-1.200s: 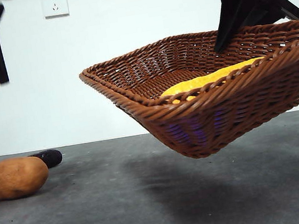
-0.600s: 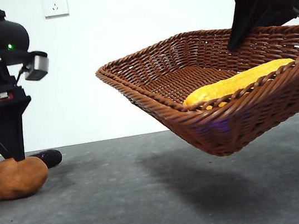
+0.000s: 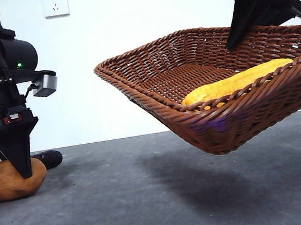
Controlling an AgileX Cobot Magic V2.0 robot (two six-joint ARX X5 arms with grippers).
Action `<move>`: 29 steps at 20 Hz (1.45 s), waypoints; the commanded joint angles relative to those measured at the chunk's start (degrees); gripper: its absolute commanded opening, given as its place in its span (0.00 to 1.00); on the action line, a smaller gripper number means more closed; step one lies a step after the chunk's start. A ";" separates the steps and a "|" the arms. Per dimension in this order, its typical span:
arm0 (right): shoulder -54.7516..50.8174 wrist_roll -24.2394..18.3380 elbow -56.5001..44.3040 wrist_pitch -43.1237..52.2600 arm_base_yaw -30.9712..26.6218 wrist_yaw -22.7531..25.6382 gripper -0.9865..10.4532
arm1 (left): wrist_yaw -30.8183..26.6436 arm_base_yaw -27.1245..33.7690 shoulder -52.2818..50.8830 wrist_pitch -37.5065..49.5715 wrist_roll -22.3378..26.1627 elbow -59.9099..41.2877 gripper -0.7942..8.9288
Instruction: Help me put the vegetables on the table into the basket
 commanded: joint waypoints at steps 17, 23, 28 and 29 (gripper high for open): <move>0.07 2.69 -0.35 -1.46 0.04 -0.63 0.08 | 7.65 0.20 -17.94 1.95 -7.54 -4.70 0.08; 0.42 7.37 -0.37 -2.45 1.36 3.74 0.08 | 16.31 -7.65 -36.59 -0.17 -11.87 -4.70 0.08; 3.98 11.76 -0.37 -1.33 8.44 5.46 0.08 | 13.38 -24.28 -35.58 8.28 -19.19 -4.70 0.08; 5.05 12.98 -0.37 -0.46 9.90 5.64 0.08 | 13.46 -26.34 -34.47 10.10 -20.94 -4.70 0.08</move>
